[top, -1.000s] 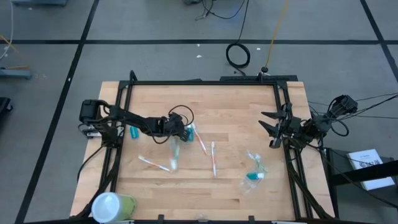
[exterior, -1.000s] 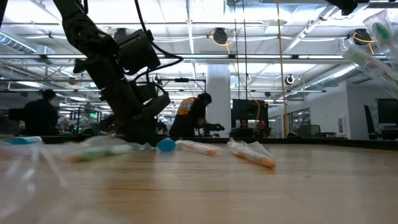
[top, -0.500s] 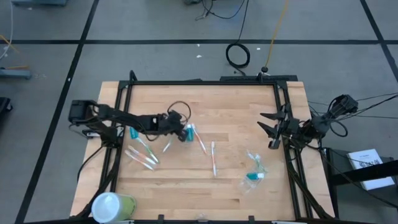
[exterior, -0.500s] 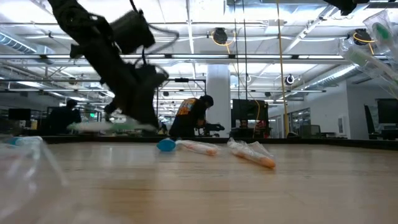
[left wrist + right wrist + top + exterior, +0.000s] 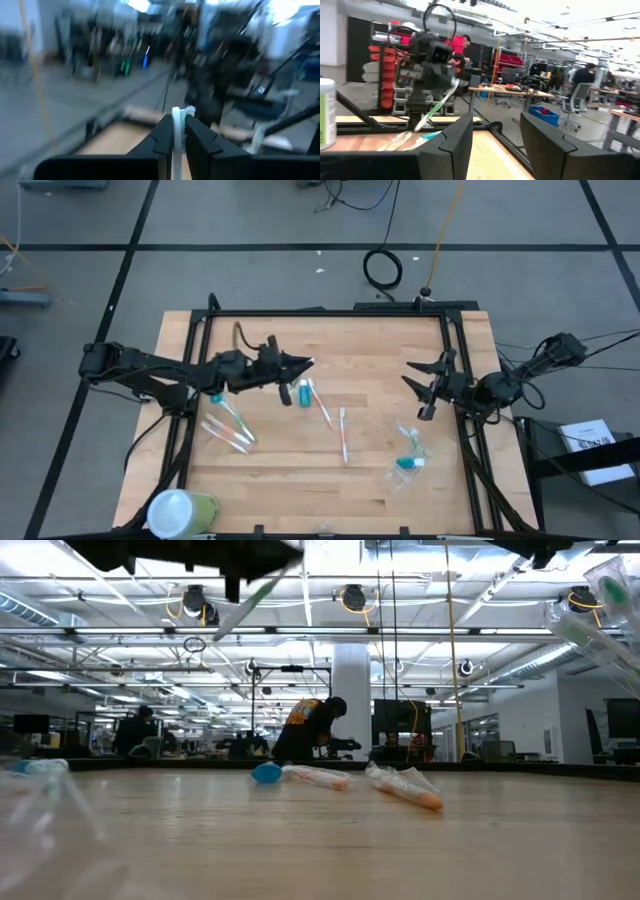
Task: Pick & Place toothbrushing station
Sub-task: Put the green toothbrush into the top section of the transparent organizer
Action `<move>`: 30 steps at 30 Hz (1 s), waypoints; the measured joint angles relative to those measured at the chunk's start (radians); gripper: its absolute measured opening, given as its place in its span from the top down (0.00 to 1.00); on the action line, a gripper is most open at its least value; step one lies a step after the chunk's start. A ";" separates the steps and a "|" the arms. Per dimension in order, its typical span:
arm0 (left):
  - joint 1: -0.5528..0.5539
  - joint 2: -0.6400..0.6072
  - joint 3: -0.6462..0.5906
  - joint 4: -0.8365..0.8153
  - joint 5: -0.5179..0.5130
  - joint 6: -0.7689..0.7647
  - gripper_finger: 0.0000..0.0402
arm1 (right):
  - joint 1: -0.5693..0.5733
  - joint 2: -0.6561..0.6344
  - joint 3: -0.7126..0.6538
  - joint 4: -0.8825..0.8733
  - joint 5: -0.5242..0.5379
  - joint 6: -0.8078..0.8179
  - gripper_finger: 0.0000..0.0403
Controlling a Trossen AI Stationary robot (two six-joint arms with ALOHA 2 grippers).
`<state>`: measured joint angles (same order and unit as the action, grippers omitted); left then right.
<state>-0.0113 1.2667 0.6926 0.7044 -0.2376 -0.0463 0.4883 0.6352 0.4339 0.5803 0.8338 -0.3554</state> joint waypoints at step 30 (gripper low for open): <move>0.000 0.584 0.667 -0.046 0.243 0.255 0.91 | -0.307 0.410 0.000 0.381 -0.528 0.291 0.61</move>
<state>-0.0109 1.8512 1.3593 0.6585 0.0054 0.2087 0.1818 1.0451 0.4343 0.9611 0.3054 -0.0647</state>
